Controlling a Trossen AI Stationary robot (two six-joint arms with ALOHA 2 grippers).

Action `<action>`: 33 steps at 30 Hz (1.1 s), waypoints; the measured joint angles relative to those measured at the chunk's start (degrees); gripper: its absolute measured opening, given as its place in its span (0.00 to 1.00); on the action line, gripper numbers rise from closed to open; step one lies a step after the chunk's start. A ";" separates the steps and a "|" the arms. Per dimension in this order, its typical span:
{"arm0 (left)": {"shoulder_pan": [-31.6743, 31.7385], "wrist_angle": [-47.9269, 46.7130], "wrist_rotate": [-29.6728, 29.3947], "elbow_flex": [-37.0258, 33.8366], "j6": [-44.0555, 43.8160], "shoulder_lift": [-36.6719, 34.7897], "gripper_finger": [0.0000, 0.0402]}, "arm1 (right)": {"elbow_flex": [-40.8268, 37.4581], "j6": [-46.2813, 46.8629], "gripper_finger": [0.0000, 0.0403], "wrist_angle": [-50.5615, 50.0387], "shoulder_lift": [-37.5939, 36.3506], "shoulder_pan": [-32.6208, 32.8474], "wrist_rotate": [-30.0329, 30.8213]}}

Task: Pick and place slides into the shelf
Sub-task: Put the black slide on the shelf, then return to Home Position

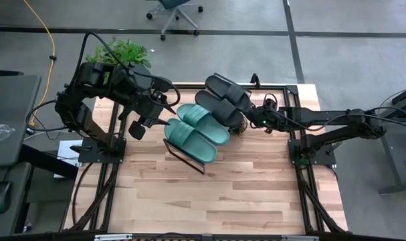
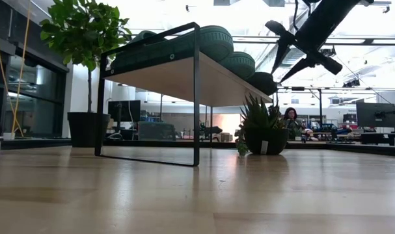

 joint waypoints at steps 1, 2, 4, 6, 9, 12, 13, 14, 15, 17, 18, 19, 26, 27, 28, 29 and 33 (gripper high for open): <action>0.00 0.00 0.00 0.00 0.02 0.00 0.40 | -0.02 0.39 0.30 0.33 0.00 0.30 0.47; -0.01 0.01 0.00 0.00 0.01 0.00 0.40 | 0.00 0.75 0.30 0.55 0.00 0.59 0.96; -0.01 0.00 0.00 0.00 0.01 0.00 0.40 | 0.00 1.02 0.30 1.01 0.00 1.10 1.85; -0.01 0.02 0.00 0.00 0.00 0.00 0.40 | 0.00 1.05 0.30 1.42 0.00 1.40 1.99; 0.00 0.02 0.00 0.00 0.00 0.00 0.40 | 0.00 1.17 0.30 2.24 0.00 1.90 1.96; -0.01 0.01 0.00 0.00 -0.02 0.00 0.40 | 0.00 1.16 0.30 3.07 0.00 2.07 1.68; -0.02 0.00 0.00 0.00 -0.02 0.00 0.40 | 0.00 1.16 0.30 3.09 0.00 2.07 1.47; 0.00 0.01 0.00 0.00 -0.02 0.00 0.40 | 0.00 1.18 0.30 3.07 0.00 2.07 1.25; -0.01 0.00 0.00 0.00 -0.04 0.00 0.40 | 0.00 1.17 0.30 3.11 0.01 2.07 1.04; -0.01 0.00 0.00 0.00 -0.16 0.00 0.40 | 0.00 1.12 0.30 3.54 0.32 2.07 0.30; -0.02 0.00 0.02 0.00 -0.18 0.00 0.40 | 0.00 1.13 0.30 3.74 0.62 2.07 -0.26; -0.02 0.00 0.00 0.00 -0.30 0.00 0.40 | 0.00 1.09 0.30 3.98 1.05 2.07 -0.67; -0.01 -0.05 0.00 0.00 -0.70 0.00 0.40 | 0.00 -0.24 0.30 8.70 4.40 2.08 -0.84; -0.02 -0.10 0.02 0.00 -0.94 0.00 0.40 | 0.00 -0.56 0.30 8.83 4.48 2.08 -0.19; 0.00 -0.22 0.02 0.00 -1.07 0.00 0.40 | 0.00 -0.81 0.30 8.76 4.42 2.20 0.55; -0.02 -0.42 0.00 0.00 -1.09 0.00 0.40 | 0.00 -0.88 0.30 8.33 4.31 2.47 1.55; -0.01 -1.52 0.00 0.00 -1.10 0.00 0.40 | 0.03 -0.99 0.30 6.54 2.13 4.20 6.01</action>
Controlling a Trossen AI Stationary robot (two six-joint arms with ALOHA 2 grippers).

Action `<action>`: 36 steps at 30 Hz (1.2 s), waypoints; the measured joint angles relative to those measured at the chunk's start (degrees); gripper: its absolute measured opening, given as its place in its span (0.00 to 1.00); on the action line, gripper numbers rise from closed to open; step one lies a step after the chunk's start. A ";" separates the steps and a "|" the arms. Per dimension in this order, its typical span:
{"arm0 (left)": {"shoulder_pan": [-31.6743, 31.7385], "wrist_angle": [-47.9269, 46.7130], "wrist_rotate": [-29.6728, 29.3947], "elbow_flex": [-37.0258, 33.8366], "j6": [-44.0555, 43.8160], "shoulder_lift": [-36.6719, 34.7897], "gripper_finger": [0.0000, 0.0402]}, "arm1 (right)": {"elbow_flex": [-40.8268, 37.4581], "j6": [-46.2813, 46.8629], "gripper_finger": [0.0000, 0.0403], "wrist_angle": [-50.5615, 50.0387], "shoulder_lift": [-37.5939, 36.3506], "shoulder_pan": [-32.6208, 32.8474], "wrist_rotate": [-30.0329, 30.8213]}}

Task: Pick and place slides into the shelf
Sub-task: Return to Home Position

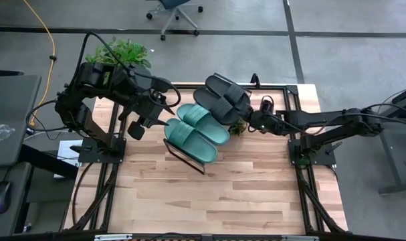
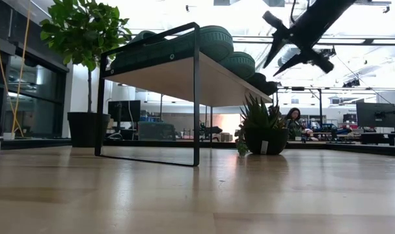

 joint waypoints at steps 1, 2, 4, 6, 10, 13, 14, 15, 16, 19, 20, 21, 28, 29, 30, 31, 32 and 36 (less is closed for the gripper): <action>-0.01 -0.01 0.01 0.00 0.01 0.00 0.40 | 0.00 -0.01 0.30 -1.25 -0.67 0.32 0.13; 0.00 -0.01 0.00 0.00 0.01 0.00 0.40 | 0.00 -0.01 0.30 -2.21 -1.28 0.67 0.20; 0.01 0.01 -0.06 0.00 0.28 0.00 0.40 | 0.00 -1.33 0.30 -3.21 -2.86 1.47 0.63; -0.01 0.08 -1.35 0.00 1.17 0.00 0.40 | 0.00 -6.25 0.30 -2.56 -5.11 2.26 1.43; 0.04 3.75 -3.72 0.00 1.29 -0.01 0.40 | 0.00 -19.43 0.30 0.99 -11.29 2.79 1.03; 1.21 8.57 -3.66 0.00 -0.39 -1.10 0.39 | 0.00 -32.80 0.30 9.39 -16.28 2.72 -2.63; 1.86 9.98 -2.88 0.00 -0.90 -1.92 0.38 | 0.00 -37.23 0.29 12.96 -17.66 2.72 -4.50; 2.32 10.52 -2.11 0.00 -1.41 -2.90 0.37 | 0.00 -41.36 0.28 16.68 -18.96 2.75 -6.48; 2.59 10.91 -1.62 0.00 -2.07 -3.84 0.35 | 0.00 -45.48 0.26 20.70 -20.04 2.80 -8.75; 4.39 11.07 -1.14 0.02 -4.28 -7.39 0.28 | 0.00 -57.11 0.18 32.23 -22.80 3.50 -14.35; 5.06 11.07 -0.97 0.00 -4.76 -8.82 0.25 | 0.00 -60.84 0.15 35.55 -23.56 3.82 -15.71; 5.68 11.12 -0.92 0.00 -5.39 -10.45 0.21 | 0.00 -64.16 0.11 38.16 -24.27 4.17 -16.99; 6.74 12.96 -3.02 0.04 -7.84 -20.29 0.02 | 0.02 -78.40 0.02 42.24 -25.59 5.52 -21.60; 6.74 12.73 -4.42 0.04 -9.00 -21.36 0.03 | 0.02 -79.20 0.01 41.77 -25.12 5.50 -21.53; 6.77 12.04 -5.81 0.04 -10.00 -22.29 0.03 | 0.00 -80.24 0.01 41.10 -24.70 5.48 -21.16; 6.77 11.45 -7.23 -0.34 -10.84 -23.09 0.02 | 0.00 -81.16 0.00 40.63 -24.08 5.48 -20.86; 6.77 11.27 -8.77 -1.20 -11.51 -24.11 0.01 | 0.00 -81.69 0.01 40.20 -23.44 5.48 -20.62; 6.77 11.50 -13.26 -9.97 -13.45 -30.22 0.01 | 0.00 -80.70 0.00 37.63 -20.74 4.61 -19.56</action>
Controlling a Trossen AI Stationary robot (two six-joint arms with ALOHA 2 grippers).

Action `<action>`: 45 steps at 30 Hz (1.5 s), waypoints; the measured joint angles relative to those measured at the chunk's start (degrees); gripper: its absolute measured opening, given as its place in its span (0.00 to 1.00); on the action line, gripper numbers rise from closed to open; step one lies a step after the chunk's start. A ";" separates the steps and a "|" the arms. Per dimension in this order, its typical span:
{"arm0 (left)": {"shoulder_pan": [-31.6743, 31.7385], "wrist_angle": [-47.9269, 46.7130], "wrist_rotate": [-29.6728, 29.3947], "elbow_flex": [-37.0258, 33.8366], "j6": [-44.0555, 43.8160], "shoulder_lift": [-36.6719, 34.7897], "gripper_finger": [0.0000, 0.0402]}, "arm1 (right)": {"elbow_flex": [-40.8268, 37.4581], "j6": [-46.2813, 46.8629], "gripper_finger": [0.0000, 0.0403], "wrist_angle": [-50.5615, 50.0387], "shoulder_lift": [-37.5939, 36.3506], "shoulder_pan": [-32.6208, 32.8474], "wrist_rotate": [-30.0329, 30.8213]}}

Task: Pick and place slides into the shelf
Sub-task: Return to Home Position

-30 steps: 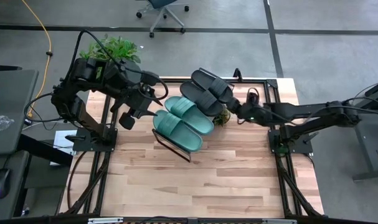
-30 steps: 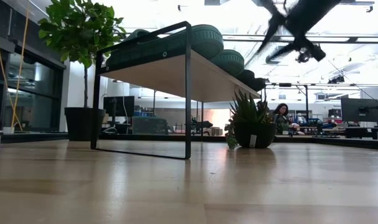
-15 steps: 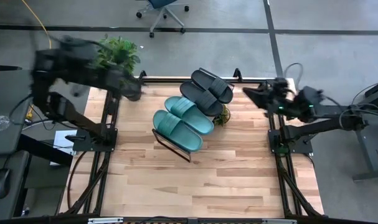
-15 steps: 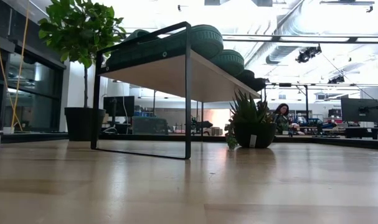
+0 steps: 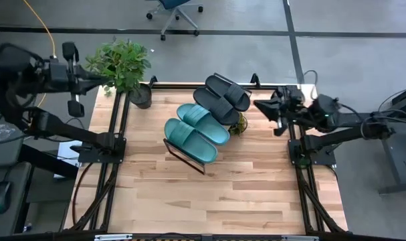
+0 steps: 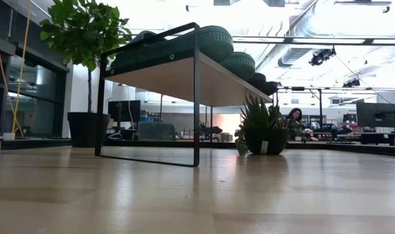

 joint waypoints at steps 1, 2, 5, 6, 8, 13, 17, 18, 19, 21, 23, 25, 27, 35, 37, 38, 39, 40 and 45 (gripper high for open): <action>0.00 1.15 -0.51 -3.40 -0.55 -1.90 0.01 | 0.00 1.35 0.00 -0.59 0.78 -0.39 -0.32; 0.00 3.43 -0.88 -7.93 -1.22 -4.27 0.00 | 0.00 2.42 0.00 -0.87 1.77 -0.81 -1.39; 0.01 14.57 0.80 -23.48 -2.27 -12.19 0.00 | -0.02 4.31 0.00 -0.99 3.87 -1.63 -4.39; 0.00 19.16 2.23 -29.17 -2.78 -15.03 0.00 | -0.02 4.68 0.00 -0.78 4.37 -1.70 -4.73; 0.00 28.27 4.83 -40.30 -3.89 -20.83 0.00 | -0.02 5.24 0.00 -0.43 5.45 -1.69 -4.85; -0.02 46.73 8.58 -63.56 -7.75 -34.95 0.00 | -0.04 7.63 0.00 1.83 7.68 -1.69 -5.97; -0.02 54.44 9.70 -77.51 -11.21 -44.14 0.00 | -0.04 9.19 0.00 4.66 9.55 -1.69 -6.76; -0.01 56.27 10.13 -80.40 -11.96 -46.08 0.00 | -0.04 9.41 0.00 5.43 10.04 -1.69 -6.79; -0.02 58.04 10.38 -83.28 -12.56 -47.94 0.00 | -0.04 9.72 0.00 6.22 10.53 -1.69 -6.80; -0.02 61.38 10.43 -88.31 -13.63 -51.02 0.00 | -0.04 10.69 0.00 7.86 11.59 -1.69 -7.27; -0.02 64.37 10.73 -92.60 -14.48 -53.59 0.00 | -0.04 11.89 0.00 9.33 12.82 -1.69 -7.41; -0.02 67.06 10.92 -96.31 -15.24 -55.63 0.00 | -0.04 13.07 0.00 10.43 14.28 -1.69 -7.53; -0.02 69.30 10.91 -99.29 -16.00 -57.21 0.00 | -0.04 14.17 0.00 12.30 15.96 -1.69 -7.69; -0.02 70.28 10.97 -105.70 -16.77 -60.99 0.00 | -0.07 17.28 0.00 18.24 20.31 -1.69 -9.25; -0.02 70.36 10.92 -106.79 -17.01 -60.95 0.00 | -0.07 18.31 0.00 18.36 21.03 -1.69 -9.27; -0.02 71.26 10.91 -107.42 -17.02 -60.95 0.00 | -0.07 18.66 0.00 18.55 21.42 -1.71 -9.26; -0.02 72.64 10.90 -108.23 -17.02 -60.95 0.00 | -0.07 19.14 0.00 19.03 21.75 -1.71 -9.25; -0.02 74.21 10.90 -109.17 -17.03 -60.97 0.00 | -0.07 19.51 0.00 19.59 22.02 -1.71 -9.25; -0.02 84.53 10.46 -114.69 -17.19 -60.97 0.00 | -0.07 20.83 0.00 22.48 22.72 -1.71 -9.25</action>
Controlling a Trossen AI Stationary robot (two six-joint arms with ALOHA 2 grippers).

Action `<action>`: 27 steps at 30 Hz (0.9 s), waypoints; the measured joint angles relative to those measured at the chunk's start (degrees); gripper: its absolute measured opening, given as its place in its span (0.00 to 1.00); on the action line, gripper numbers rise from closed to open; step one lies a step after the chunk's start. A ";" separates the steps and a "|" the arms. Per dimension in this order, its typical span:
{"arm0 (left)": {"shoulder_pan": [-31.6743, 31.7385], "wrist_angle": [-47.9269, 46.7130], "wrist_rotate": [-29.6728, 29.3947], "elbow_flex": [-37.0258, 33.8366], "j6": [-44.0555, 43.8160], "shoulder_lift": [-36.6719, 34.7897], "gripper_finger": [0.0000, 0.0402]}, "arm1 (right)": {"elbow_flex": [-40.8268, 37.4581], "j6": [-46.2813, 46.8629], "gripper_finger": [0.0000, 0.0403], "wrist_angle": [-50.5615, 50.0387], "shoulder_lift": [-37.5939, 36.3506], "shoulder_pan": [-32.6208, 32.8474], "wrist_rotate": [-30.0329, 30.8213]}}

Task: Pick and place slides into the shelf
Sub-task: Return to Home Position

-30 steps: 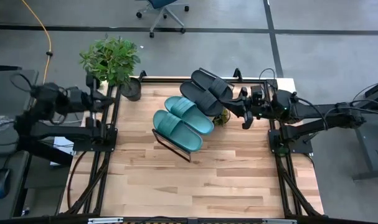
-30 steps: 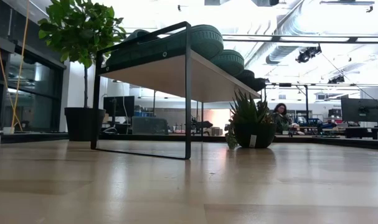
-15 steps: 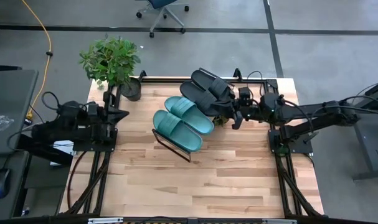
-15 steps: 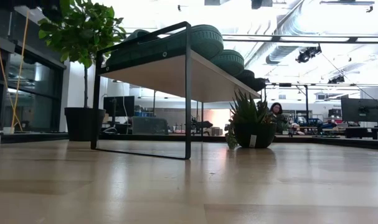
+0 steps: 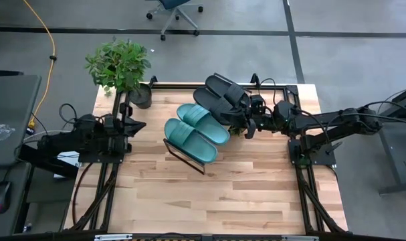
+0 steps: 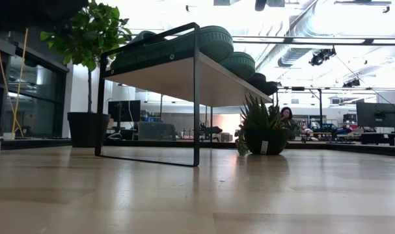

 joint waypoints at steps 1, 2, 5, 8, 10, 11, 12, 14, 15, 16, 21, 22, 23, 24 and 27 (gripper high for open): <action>0.00 1.57 -0.02 -1.28 -0.34 0.00 0.00 | 0.00 0.04 0.00 0.42 0.02 0.00 0.00; 0.00 2.69 -0.08 -2.41 -0.66 0.02 0.00 | 0.00 0.04 0.00 0.85 0.02 0.00 0.00; 0.00 6.06 -0.11 -4.88 -1.77 0.02 0.00 | 0.00 0.01 0.00 1.18 0.02 0.02 1.10; 0.00 7.93 -0.09 -7.18 -2.68 0.04 0.00 | 0.00 -0.10 0.00 1.37 0.16 -0.01 2.54; 0.00 9.35 -0.13 -8.15 -2.82 0.02 0.00 | 0.00 -0.06 0.00 2.68 0.91 -0.17 2.72; 0.00 10.14 -0.17 -8.66 -2.83 0.02 0.00 | -0.02 -0.05 0.00 3.53 1.43 -0.29 2.30; 0.00 10.87 -0.38 -9.23 -2.85 0.02 0.00 | -0.02 0.02 0.00 5.21 2.07 -0.35 1.75; 0.00 10.96 -0.68 -9.82 -2.74 0.04 0.00 | -0.02 0.43 0.00 7.35 3.21 -0.35 1.25; 0.00 10.96 -0.90 -9.82 -2.57 0.04 0.00 | -0.02 0.49 0.00 8.02 3.88 -0.35 0.59; 0.00 10.97 -1.00 -9.80 -2.52 0.01 0.00 | -0.02 0.67 0.00 8.74 4.63 -0.35 0.10; -0.02 10.38 -0.94 -9.80 -2.51 0.02 0.00 | -0.02 2.05 0.00 12.71 7.93 -0.35 -2.30; -0.02 9.80 -0.94 -9.80 -2.57 0.02 0.00 | -0.02 2.37 0.00 13.69 8.80 -0.35 -2.76; -0.02 9.19 -0.89 -9.80 -2.73 0.02 0.00 | -0.02 2.47 0.00 15.23 9.84 -0.35 -3.25; -0.02 8.58 -0.69 -9.80 -2.86 0.02 0.00 | -0.02 2.49 0.00 16.81 10.76 -0.35 -3.67; -0.02 6.05 -0.11 -9.78 -4.76 0.02 0.00 | -0.02 2.58 0.00 22.99 13.63 -0.35 -5.65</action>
